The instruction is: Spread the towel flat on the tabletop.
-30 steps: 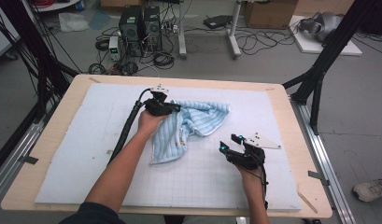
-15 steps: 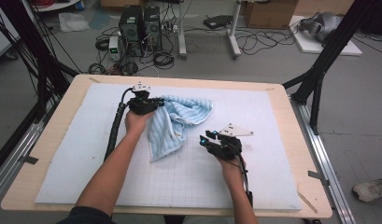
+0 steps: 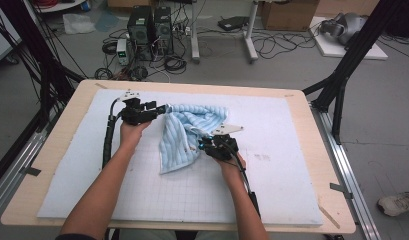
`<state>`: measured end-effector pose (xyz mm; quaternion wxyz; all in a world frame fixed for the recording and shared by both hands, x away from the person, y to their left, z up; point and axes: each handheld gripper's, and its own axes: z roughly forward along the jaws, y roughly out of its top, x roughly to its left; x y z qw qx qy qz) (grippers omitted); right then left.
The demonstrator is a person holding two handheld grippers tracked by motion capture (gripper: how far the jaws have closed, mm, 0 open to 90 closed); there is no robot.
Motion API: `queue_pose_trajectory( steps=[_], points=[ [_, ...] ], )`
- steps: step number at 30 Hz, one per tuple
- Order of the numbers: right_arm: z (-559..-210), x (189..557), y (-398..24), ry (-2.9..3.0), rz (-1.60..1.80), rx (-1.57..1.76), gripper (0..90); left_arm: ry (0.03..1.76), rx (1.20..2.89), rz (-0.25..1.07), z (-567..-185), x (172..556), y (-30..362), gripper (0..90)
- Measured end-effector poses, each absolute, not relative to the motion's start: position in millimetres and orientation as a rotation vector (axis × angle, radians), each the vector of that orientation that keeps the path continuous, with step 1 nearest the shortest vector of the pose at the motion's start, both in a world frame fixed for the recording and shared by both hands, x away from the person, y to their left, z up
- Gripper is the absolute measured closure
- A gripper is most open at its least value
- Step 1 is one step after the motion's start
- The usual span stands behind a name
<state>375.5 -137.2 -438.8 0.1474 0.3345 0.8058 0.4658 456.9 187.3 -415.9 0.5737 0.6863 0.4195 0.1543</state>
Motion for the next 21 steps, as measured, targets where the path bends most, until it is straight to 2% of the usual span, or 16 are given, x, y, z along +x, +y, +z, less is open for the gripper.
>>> queue_pose_trajectory(
  steps=[2, 6, 8, 10, 12, 13, 21],
  points=[
    [-438.3, 381.3, -130.4, 2.321, 1.304, 0.968, 71.9, 0.979, 1.611, 0.361, -417.6, 454.5, 190.0, 42.0],
    [-441.1, 397.9, -118.7, 2.308, 1.226, 1.041, 56.0, 0.972, 1.618, 0.363, -420.0, 450.5, 194.0, 41.6],
    [-442.8, 402.5, -112.8, 2.300, 1.214, 1.047, 55.7, 0.973, 1.621, 0.363, -421.4, 450.3, 195.4, 41.4],
    [-445.0, 406.8, -107.1, 2.316, 1.190, 1.035, 65.0, 0.978, 1.622, 0.361, -422.6, 449.7, 196.2, 41.3],
    [-447.6, 409.0, -108.1, 2.323, 1.206, 1.047, 84.2, 0.974, 1.629, 0.359, -423.8, 449.1, 197.1, 41.3],
    [-447.6, 409.0, -111.2, 2.330, 1.214, 1.047, 87.4, 0.974, 1.630, 0.354, -424.7, 448.6, 197.9, 41.4],
    [-417.9, 377.9, -155.4, 2.213, 1.299, 1.015, 88.0, 0.949, 1.636, 0.353, -420.8, 441.6, 198.9, 41.5]
  ],
)
